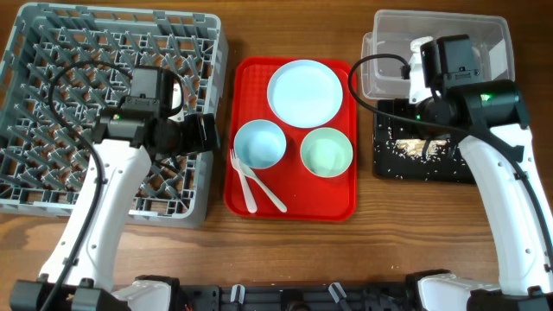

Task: Sort waste into correct bins and load items into the dishwasher rack
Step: 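Release the yellow cup and move the left gripper toward the red tray, then grasp the rim of the light-blue bowl with the left gripper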

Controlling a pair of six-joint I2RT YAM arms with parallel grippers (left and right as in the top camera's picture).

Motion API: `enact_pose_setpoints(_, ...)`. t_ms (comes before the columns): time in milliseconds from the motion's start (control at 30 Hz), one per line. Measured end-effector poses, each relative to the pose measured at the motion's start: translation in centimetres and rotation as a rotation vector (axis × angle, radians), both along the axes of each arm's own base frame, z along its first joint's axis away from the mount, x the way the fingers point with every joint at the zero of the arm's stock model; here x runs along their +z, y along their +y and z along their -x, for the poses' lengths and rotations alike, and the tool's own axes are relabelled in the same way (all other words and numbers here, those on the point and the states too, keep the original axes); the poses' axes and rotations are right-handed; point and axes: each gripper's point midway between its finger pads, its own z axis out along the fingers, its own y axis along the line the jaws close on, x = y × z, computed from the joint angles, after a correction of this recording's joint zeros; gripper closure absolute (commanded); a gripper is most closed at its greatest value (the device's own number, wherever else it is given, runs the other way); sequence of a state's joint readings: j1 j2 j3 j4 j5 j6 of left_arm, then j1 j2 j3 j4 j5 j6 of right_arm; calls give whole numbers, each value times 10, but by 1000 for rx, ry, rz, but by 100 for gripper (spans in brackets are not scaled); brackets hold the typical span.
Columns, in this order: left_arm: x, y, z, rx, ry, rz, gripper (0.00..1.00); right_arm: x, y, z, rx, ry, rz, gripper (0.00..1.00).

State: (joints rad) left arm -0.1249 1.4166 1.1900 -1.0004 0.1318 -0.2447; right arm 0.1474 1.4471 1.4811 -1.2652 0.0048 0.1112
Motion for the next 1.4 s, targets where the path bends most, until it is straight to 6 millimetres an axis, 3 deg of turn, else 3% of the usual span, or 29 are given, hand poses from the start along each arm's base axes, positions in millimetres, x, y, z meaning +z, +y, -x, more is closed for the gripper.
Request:
enact_pose_setpoints(167, 14, -7, 1, -24, -55, 8, 0, -1, -15, 2, -55, 16, -1, 0)
enact_pose_setpoints(367, 35, -36, -3, -108, -163, 29, 0, -4, -47, 9, -169, 53, -28, 0)
enact_pose_setpoints(500, 52, -70, -10, -201, -266, 62, 0, -6, -59, 17, -212, 86, -35, 0)
enact_pose_setpoints(667, 74, -115, -18, -306, -400, 121, 2, -6, -57, 18, -213, 91, -48, 0)
enact_pose_setpoints(800, 79, -138, -16, -361, -434, 144, 5, -6, -56, 17, -210, 87, -54, 0)
enact_pose_setpoints(933, 57, -161, -11, -420, -376, 138, 9, -6, -56, 17, -210, 87, -54, 0)
enact_pose_setpoints(1067, 14, -178, -8, -465, -265, 106, 18, -6, -56, 17, -210, 87, -54, 0)
enact_pose_setpoints(1400, -63, -183, -8, -477, -85, 13, 40, -6, -56, 17, -210, 87, -54, 0)
